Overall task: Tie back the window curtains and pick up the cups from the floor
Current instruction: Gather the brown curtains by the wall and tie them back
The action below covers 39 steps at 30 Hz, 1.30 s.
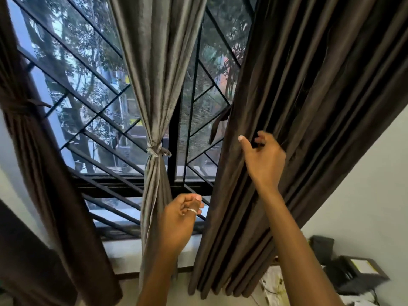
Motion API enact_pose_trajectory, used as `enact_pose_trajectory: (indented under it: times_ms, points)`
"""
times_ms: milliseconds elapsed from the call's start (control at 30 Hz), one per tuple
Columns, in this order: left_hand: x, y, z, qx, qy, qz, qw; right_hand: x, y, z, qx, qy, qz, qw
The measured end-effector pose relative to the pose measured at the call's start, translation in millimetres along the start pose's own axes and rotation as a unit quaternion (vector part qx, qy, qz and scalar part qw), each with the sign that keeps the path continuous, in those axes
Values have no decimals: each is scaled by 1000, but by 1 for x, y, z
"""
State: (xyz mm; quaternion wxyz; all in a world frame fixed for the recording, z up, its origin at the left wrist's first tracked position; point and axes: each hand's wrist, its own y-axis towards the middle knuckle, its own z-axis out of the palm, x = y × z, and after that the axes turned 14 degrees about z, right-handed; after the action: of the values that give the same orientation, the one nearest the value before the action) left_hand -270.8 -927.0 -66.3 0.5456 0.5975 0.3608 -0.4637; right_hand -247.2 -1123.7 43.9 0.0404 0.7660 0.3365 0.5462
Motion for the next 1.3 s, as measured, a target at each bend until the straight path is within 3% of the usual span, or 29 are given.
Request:
enact_pose_trajectory:
  times_ms: [200,333,567,967,1100,1200,1300]
  points:
    - [23,7,-9,0,-14,-29,999,-5,0,29,-37,-7,-67,997]
    - [23,11,-7,-5,-27,-38,999,-5,-15,33,-17,19,-100,995]
    - [-13,44,9,4,-7,26,1000,-4,-31,36,7,53,-125,991]
    - [-83,46,67,-31,121,144,982,-19,-34,-1,56,84,-150,983]
    - [-120,48,100,-74,210,224,949,-26,-32,-20,95,102,-153,978]
    - [-136,50,124,-125,367,259,885,-34,-33,-29,124,93,-163,974]
    - [-144,41,140,-173,447,262,838,-40,-33,-36,130,84,-168,974]
